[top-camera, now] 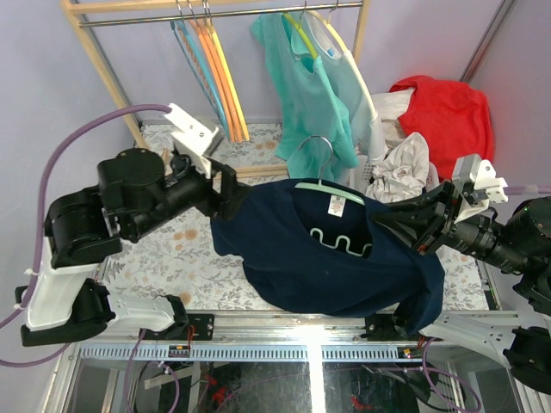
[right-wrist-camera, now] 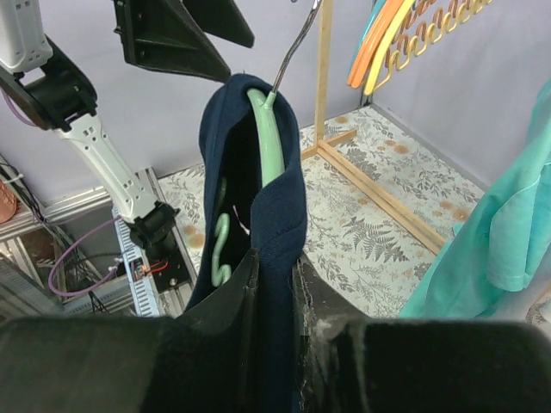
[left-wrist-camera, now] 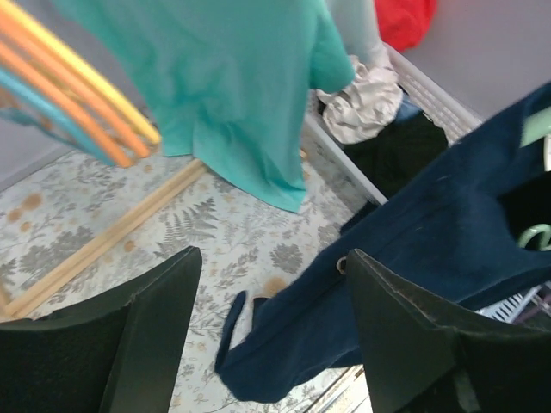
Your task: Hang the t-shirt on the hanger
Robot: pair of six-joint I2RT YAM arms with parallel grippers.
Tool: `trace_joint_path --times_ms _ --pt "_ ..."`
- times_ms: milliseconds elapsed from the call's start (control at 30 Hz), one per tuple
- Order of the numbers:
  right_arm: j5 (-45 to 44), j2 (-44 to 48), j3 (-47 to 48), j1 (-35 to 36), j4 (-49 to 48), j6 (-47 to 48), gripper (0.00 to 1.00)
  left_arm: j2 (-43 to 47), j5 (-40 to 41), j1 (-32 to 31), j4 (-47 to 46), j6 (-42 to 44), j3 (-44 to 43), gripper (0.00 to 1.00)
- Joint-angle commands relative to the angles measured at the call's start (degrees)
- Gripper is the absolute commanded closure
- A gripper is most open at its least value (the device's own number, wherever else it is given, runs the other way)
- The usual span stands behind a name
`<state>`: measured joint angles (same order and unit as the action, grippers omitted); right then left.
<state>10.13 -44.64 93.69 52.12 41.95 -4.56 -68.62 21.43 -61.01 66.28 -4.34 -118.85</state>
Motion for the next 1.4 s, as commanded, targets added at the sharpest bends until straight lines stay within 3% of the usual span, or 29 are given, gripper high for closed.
trace_joint_path --times_ms 0,533,633,767,800,900,1000,1033,1067,1367 --pt "3.4 0.2 1.0 0.0 -5.5 0.0 1.00 -1.7 -10.6 0.3 -3.3 4.0 -1.4 0.29" --pt "6.7 1.3 -1.7 0.0 -8.6 0.1 1.00 -4.8 -19.1 0.3 -4.5 5.0 -0.2 0.21" --pt "6.4 1.9 -1.6 0.0 -9.0 0.2 1.00 -5.1 -19.3 0.3 -4.1 5.2 -0.1 0.26" --pt "5.5 3.5 -1.8 0.1 -10.1 0.2 1.00 -5.5 -18.3 0.3 -3.7 5.0 -0.9 0.51" --pt "5.1 3.7 -1.8 0.0 -10.5 0.1 1.00 -5.7 -18.1 0.3 -3.9 4.8 -1.3 0.54" --pt "3.6 4.1 -1.7 0.1 -11.7 0.1 1.00 -6.4 -14.8 0.3 -3.8 4.3 -4.3 0.41" --pt "1.2 3.8 -0.8 0.1 -11.9 0.5 1.00 -5.5 -9.1 0.3 -5.4 3.9 -7.3 0.38" --pt "0.3 3.8 -0.5 0.0 -11.6 0.7 1.00 -4.7 -6.9 0.3 -6.4 3.9 -7.5 0.26" --pt "-0.3 3.7 -0.4 0.1 -11.6 0.9 1.00 -4.1 -5.2 0.3 -7.2 3.8 -8.1 0.22" --pt "-9.2 4.4 3.0 0.1 -7.5 2.9 1.00 5.0 7.8 0.3 -16.6 2.9 -3.2 0.25"
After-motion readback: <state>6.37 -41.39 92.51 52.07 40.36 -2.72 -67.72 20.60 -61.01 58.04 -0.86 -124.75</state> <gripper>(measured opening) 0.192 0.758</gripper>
